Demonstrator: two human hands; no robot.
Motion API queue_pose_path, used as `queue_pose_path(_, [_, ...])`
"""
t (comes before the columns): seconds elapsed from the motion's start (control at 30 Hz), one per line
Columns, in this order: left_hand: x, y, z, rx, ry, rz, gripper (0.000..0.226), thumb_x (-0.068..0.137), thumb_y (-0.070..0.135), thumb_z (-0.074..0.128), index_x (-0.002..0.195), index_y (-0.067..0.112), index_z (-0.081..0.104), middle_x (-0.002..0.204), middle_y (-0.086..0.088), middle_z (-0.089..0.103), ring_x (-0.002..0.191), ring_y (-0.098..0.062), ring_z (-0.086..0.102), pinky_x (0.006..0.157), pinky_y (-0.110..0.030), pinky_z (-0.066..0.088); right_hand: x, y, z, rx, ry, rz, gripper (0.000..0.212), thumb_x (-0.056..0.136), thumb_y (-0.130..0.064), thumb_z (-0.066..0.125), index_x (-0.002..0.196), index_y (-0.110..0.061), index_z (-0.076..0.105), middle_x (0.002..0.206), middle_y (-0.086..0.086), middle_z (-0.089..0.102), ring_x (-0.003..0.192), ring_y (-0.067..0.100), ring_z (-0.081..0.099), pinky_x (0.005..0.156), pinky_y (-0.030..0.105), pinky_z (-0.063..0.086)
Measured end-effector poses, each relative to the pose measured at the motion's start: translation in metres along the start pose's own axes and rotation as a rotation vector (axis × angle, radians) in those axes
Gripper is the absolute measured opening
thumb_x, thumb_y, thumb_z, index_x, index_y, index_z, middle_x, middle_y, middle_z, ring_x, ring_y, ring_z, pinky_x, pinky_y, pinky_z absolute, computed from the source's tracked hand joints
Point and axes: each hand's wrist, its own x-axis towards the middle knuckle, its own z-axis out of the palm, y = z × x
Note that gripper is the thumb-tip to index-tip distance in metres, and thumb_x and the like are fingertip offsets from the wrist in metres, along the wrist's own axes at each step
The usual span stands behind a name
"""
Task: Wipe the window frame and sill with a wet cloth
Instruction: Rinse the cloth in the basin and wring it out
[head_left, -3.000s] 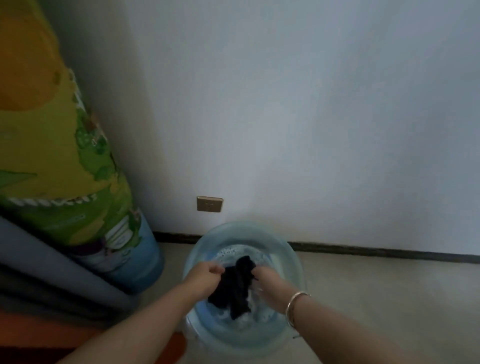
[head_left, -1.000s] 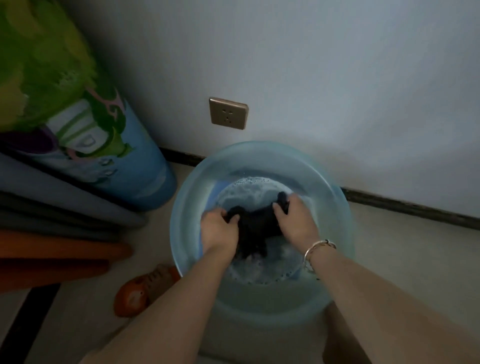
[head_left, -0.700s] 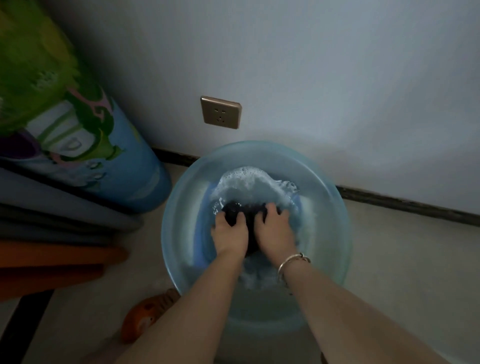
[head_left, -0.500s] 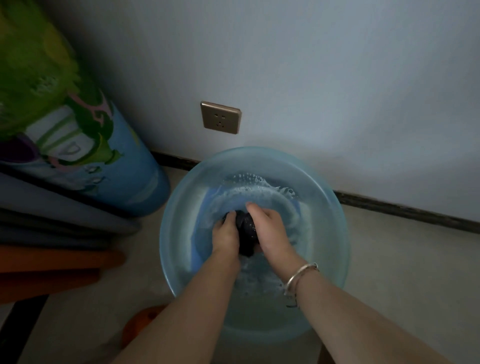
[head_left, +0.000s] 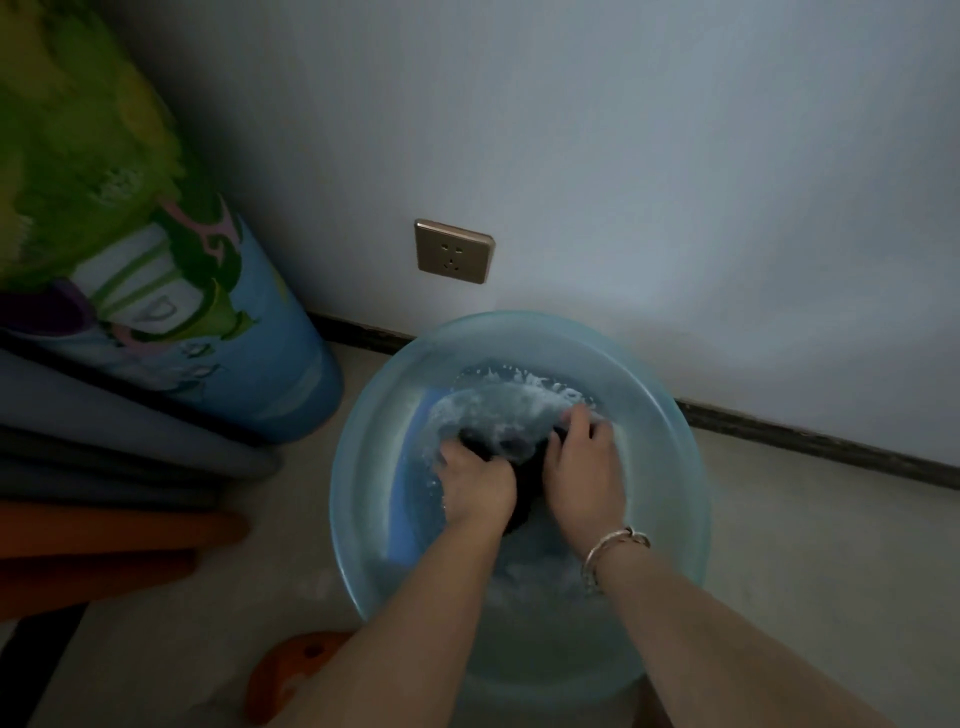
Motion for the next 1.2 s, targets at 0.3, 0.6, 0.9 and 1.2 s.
queue_pose_path(0.3, [0.014, -0.008, -0.005, -0.152, -0.153, -0.053, 0.042, 0.087, 0.042, 0.047, 0.126, 0.027, 0.052, 0.128, -0.012, 0.056, 0.111, -0.032, 0.057, 0.098, -0.050, 0.046, -0.007, -0.032, 0.013, 0.484, -0.398, 0.150, 0.021, 0.096, -0.030, 0.047, 0.085, -0.014, 0.056, 0.089, 0.003, 0.058, 0.086, 0.023, 0.057, 0.068, 0.026, 0.043])
queue_pose_path(0.6, [0.003, 0.025, -0.013, -0.531, -0.207, -0.414, 0.040, 0.101, 0.024, 0.034, 0.136, 0.007, 0.042, 0.133, -0.013, 0.050, 0.128, -0.027, 0.044, 0.099, -0.032, 0.042, -0.018, -0.063, -0.002, 0.458, -0.189, -0.047, 0.047, 0.091, -0.033, 0.050, 0.050, -0.012, 0.042, 0.050, 0.001, 0.047, 0.052, 0.014, 0.047, 0.054, 0.032, 0.036])
queue_pose_path(0.9, [0.022, -0.005, 0.002, -0.239, 0.045, -0.148, 0.041, 0.086, 0.035, 0.053, 0.112, 0.004, 0.059, 0.108, -0.015, 0.066, 0.102, -0.032, 0.062, 0.093, -0.046, 0.050, 0.019, -0.024, 0.010, -0.130, 0.042, -0.041, 0.040, 0.099, -0.041, 0.035, 0.116, -0.008, 0.051, 0.118, 0.015, 0.054, 0.104, 0.036, 0.055, 0.074, 0.040, 0.047])
queue_pose_path(1.2, [0.019, -0.017, 0.002, -0.468, -0.101, -0.219, 0.018, 0.088, 0.028, 0.054, 0.105, 0.027, 0.051, 0.108, -0.010, 0.063, 0.098, -0.031, 0.062, 0.090, -0.050, 0.052, -0.018, -0.032, 0.026, 0.442, -0.282, 0.159, 0.027, 0.098, -0.035, 0.043, 0.088, -0.013, 0.053, 0.095, 0.007, 0.057, 0.084, 0.026, 0.059, 0.069, 0.032, 0.044])
